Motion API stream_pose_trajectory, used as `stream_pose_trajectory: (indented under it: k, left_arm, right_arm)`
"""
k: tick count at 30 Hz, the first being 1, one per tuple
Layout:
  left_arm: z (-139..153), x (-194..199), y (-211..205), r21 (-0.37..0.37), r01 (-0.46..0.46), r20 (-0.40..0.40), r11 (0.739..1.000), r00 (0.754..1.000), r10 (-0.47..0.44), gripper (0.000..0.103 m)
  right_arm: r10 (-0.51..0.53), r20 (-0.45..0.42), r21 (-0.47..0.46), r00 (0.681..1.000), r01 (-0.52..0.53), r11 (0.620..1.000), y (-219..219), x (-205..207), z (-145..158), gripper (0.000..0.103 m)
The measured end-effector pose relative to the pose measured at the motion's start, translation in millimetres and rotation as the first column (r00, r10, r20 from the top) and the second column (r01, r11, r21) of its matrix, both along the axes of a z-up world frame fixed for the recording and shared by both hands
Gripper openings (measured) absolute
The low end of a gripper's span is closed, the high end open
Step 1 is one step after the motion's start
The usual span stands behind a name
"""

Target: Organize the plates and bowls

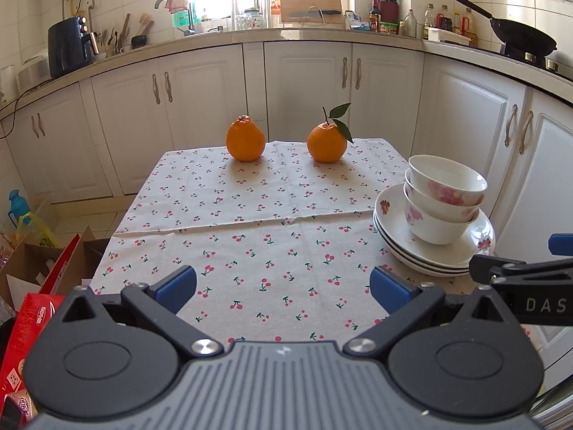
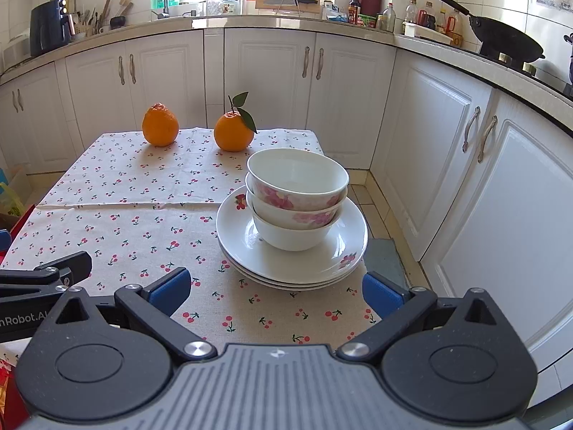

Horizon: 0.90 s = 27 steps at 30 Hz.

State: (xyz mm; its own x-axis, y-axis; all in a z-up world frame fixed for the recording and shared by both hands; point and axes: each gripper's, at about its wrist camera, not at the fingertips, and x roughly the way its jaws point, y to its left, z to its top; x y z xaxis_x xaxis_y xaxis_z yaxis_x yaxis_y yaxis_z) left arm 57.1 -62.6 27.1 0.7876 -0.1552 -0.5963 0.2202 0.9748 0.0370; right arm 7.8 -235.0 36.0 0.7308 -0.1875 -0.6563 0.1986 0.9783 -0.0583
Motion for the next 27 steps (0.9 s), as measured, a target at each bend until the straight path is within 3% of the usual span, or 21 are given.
stream_pose_trajectory:
  k: [27]
  left_arm:
    - [-1.8,2.0,1.2,-0.006,-0.004,-0.014,1.000,1.000,0.004,0.102]
  right_arm:
    - [-0.002,-0.004,-0.009,1.000,0.002,1.000,1.0,1.5,-1.7,0.103]
